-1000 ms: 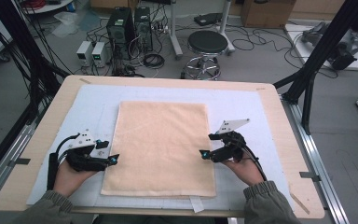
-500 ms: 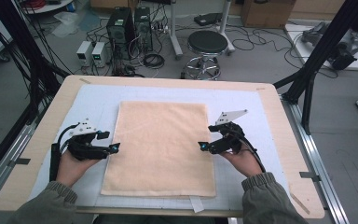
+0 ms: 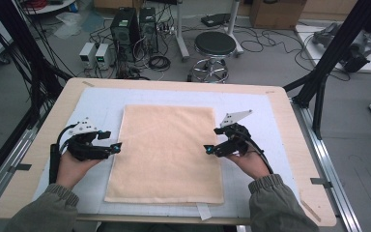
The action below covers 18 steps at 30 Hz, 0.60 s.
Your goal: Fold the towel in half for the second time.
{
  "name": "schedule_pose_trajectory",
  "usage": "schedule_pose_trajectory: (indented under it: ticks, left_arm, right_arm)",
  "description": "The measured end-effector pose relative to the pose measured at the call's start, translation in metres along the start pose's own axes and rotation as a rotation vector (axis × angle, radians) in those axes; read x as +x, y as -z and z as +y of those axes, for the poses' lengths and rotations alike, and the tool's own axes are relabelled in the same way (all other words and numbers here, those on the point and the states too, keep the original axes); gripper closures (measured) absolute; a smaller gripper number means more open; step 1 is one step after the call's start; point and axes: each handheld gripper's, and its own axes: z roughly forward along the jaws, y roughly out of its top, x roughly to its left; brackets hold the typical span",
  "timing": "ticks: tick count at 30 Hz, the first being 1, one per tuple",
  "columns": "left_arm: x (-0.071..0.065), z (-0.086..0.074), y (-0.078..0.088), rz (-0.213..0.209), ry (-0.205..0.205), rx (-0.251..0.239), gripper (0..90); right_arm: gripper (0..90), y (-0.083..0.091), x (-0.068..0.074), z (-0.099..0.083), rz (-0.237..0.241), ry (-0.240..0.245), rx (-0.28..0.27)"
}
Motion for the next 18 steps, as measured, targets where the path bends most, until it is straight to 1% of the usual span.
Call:
schedule_pose_trajectory:
  ticks: [2,5,6,8,11,13,15,16,17,18]
  left_arm:
    - [0.003,0.006,0.001,0.003,-0.001,-0.003,32.5]
    - [0.008,0.018,0.003,0.015,-0.01,-0.012,32.5]
    - [0.009,0.024,0.004,0.017,-0.017,-0.009,32.6]
    - [0.013,0.034,0.005,0.02,-0.022,-0.017,32.6]
    - [0.021,0.048,0.005,0.019,-0.025,-0.016,32.9]
    - [0.027,0.055,0.002,0.025,-0.023,-0.021,34.5]
    - [0.034,0.061,-0.004,0.034,-0.011,-0.023,34.6]
    - [0.037,0.062,-0.007,0.039,-0.015,-0.016,34.9]
    - [0.04,0.063,-0.011,0.046,-0.011,-0.009,34.9]
    - [0.043,0.064,-0.016,0.052,-0.01,-0.005,34.9]
  right_arm:
    - [19.2,0.003,-0.003,0.004,-0.002,0.0,-0.005]
    - [19.2,0.007,-0.008,0.015,-0.015,-0.001,-0.009]
    - [19.2,0.008,-0.01,0.02,-0.02,0.006,-0.007]
    - [19.2,0.01,-0.013,0.029,-0.034,0.016,-0.009]
    - [19.4,0.012,-0.02,0.044,-0.056,0.029,-0.008]
    - [19.9,0.011,-0.025,0.053,-0.072,0.034,-0.028]
    - [19.9,0.006,-0.032,0.059,-0.075,0.015,-0.034]
    - [20.5,0.002,-0.037,0.06,-0.084,0.009,-0.043]
    - [21.6,-0.001,-0.041,0.059,-0.084,0.002,-0.054]
    - [22.0,-0.006,-0.046,0.057,-0.079,-0.013,-0.054]
